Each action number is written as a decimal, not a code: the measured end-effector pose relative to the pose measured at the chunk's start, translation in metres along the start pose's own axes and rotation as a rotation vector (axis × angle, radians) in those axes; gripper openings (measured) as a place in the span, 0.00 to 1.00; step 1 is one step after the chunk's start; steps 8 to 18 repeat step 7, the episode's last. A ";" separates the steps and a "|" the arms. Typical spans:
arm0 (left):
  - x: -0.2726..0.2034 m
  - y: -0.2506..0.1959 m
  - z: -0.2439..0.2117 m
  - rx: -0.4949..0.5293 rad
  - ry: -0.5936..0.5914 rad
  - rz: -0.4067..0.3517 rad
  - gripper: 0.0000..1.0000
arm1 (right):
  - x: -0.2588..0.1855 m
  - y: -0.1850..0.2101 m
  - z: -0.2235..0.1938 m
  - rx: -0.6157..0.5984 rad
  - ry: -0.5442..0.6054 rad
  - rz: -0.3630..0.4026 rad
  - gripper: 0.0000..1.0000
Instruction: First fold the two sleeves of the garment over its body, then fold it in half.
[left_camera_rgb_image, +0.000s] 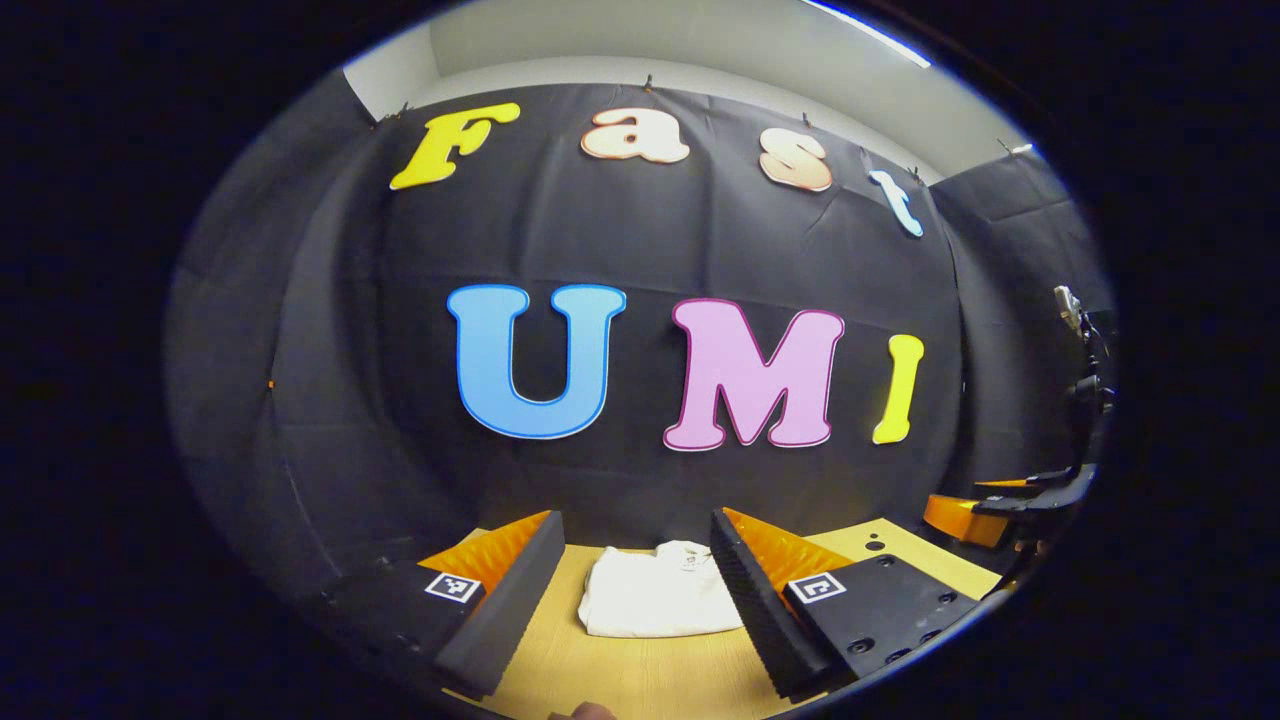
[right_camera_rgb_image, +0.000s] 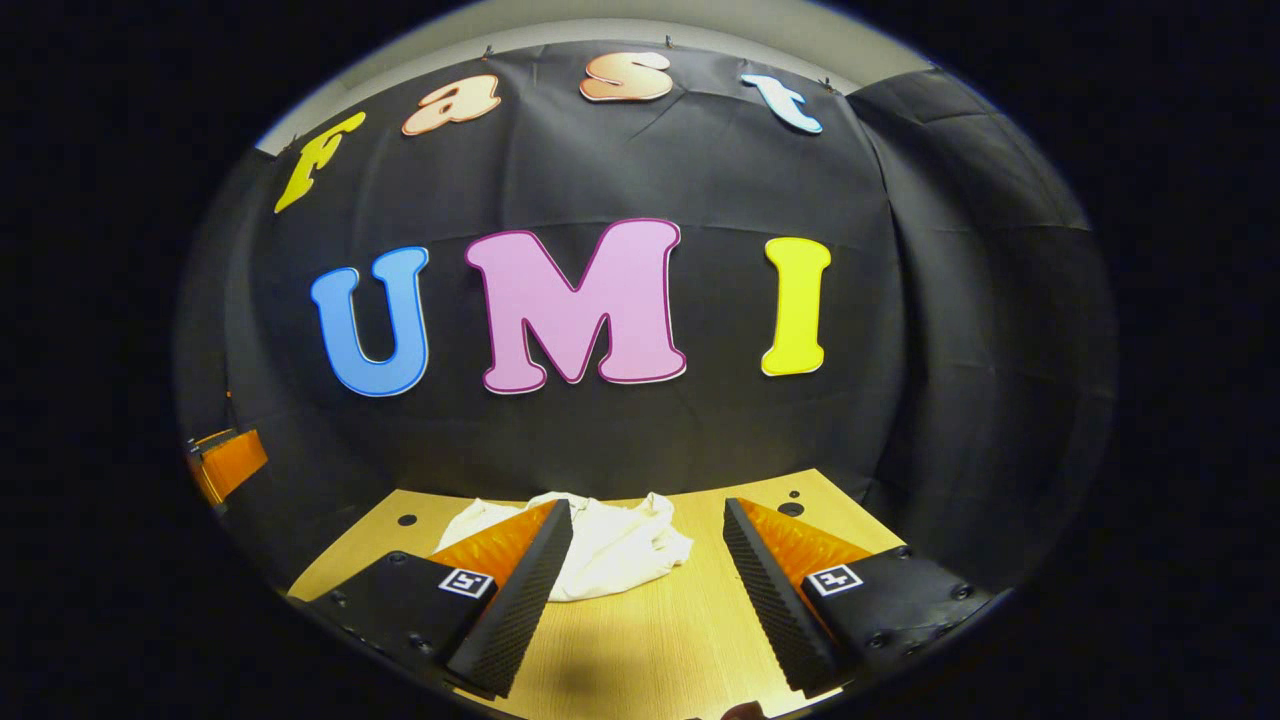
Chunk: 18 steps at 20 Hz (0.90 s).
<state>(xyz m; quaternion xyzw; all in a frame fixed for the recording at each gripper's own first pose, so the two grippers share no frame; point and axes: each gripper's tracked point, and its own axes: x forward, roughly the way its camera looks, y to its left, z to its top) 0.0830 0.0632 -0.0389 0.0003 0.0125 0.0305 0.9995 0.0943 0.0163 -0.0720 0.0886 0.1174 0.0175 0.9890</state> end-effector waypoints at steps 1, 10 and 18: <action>-0.015 -0.002 0.005 0.007 -0.024 -0.001 0.95 | -0.013 0.003 0.004 -0.019 -0.017 0.010 0.97; -0.075 -0.018 0.033 0.084 -0.187 -0.004 0.95 | -0.073 0.035 0.010 -0.045 -0.145 0.129 0.97; -0.075 -0.018 0.033 0.084 -0.187 -0.004 0.95 | -0.073 0.035 0.010 -0.045 -0.145 0.129 0.97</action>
